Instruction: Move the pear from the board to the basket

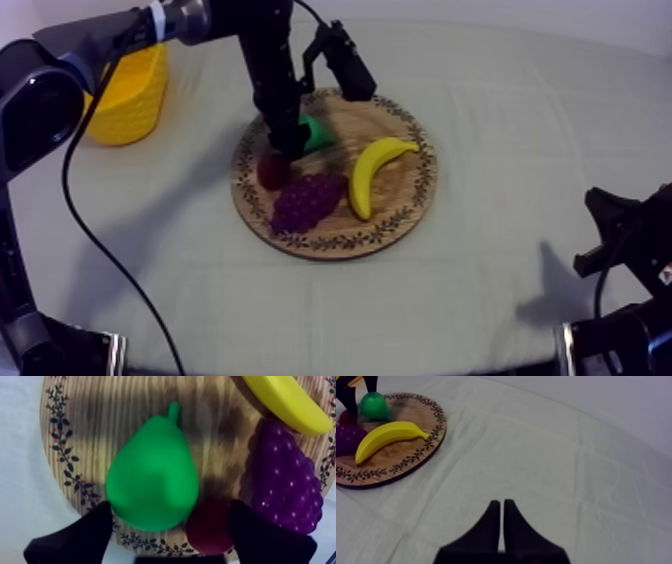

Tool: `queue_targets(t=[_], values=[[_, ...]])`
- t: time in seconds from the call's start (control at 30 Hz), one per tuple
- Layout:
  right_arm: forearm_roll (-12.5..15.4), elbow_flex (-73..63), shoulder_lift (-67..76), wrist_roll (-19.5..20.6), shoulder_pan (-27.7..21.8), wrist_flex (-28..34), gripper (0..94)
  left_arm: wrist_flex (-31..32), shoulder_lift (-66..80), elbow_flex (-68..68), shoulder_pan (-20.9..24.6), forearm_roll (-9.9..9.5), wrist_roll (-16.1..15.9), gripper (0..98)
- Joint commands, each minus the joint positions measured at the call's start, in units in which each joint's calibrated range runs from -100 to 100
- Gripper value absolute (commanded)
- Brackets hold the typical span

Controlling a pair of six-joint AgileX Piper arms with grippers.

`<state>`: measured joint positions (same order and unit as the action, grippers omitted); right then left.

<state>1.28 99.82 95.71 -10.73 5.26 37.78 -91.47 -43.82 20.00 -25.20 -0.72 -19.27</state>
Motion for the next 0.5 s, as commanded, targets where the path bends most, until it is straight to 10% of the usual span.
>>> queue_targets(t=[0.0, 0.47], values=[[0.0, 0.0, 0.0, 0.0, 0.0, 0.0, 0.4, 0.0, -1.3, 1.0, -0.1, -0.03, 0.1, 84.3], [0.0, 0.0, 0.0, 0.0, 0.0, 0.0, 0.4, 0.0, -6.6, 6.0, -0.4, -0.19, 0.7, 80.6]])
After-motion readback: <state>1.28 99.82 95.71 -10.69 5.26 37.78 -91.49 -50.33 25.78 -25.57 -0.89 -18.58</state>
